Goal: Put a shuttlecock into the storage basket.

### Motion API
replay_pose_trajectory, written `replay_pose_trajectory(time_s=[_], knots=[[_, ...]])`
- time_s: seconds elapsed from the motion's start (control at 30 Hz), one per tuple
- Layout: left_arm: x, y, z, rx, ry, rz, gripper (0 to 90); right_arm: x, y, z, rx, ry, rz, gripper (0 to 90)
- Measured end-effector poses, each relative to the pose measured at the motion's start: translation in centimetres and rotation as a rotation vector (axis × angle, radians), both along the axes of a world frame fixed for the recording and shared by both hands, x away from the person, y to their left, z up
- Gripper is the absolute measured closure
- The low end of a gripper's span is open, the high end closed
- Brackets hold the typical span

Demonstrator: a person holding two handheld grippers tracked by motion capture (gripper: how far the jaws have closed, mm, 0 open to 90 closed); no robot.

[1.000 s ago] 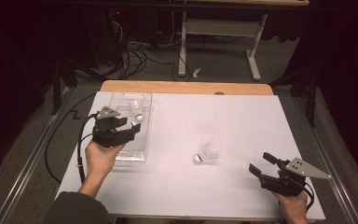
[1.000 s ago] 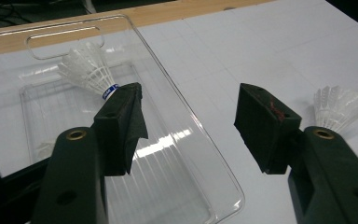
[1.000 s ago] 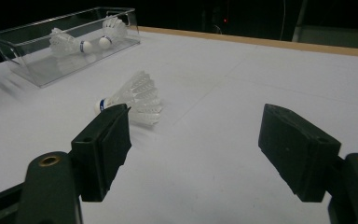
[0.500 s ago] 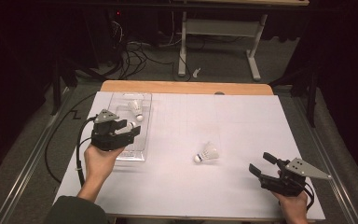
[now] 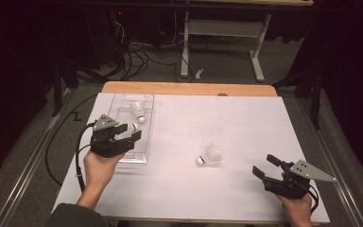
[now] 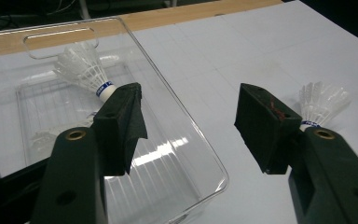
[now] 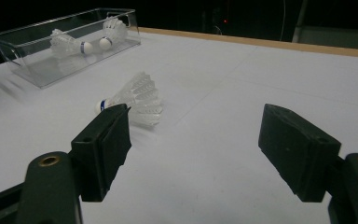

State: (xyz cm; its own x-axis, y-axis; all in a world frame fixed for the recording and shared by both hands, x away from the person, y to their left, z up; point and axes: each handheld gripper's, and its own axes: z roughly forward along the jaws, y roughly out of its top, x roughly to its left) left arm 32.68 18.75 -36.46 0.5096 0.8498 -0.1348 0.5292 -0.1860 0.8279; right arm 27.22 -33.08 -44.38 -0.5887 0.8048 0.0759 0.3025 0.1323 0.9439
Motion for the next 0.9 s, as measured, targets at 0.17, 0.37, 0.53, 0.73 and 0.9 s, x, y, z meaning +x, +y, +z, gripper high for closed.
replay_pose_trajectory(time_s=[0.17, 0.37, 0.53, 0.73, 0.9], knots=[[-0.4, 0.0, -0.1, -0.004, -0.009, -0.006, 41.6, 0.0, 0.0, 0.0, 0.000, 0.000, -0.001, 25.5], [-0.7, -0.1, -0.3, -0.004, -0.015, -0.006, 41.6, 0.0, 0.0, 0.0, 0.001, 0.000, -0.001, 25.5], [-0.9, 0.1, -0.5, -0.010, -0.015, -0.004, 41.5, 0.0, 0.0, 0.0, 0.001, 0.000, 0.000, 25.5], [-1.2, 0.3, -0.7, -0.019, -0.017, -0.003, 41.4, 0.0, 0.0, 0.0, 0.002, 0.000, -0.001, 25.5], [-1.5, 0.5, -0.8, -0.024, -0.021, 0.000, 41.5, 0.0, 0.0, 0.0, 0.001, 0.000, -0.001, 25.4]])
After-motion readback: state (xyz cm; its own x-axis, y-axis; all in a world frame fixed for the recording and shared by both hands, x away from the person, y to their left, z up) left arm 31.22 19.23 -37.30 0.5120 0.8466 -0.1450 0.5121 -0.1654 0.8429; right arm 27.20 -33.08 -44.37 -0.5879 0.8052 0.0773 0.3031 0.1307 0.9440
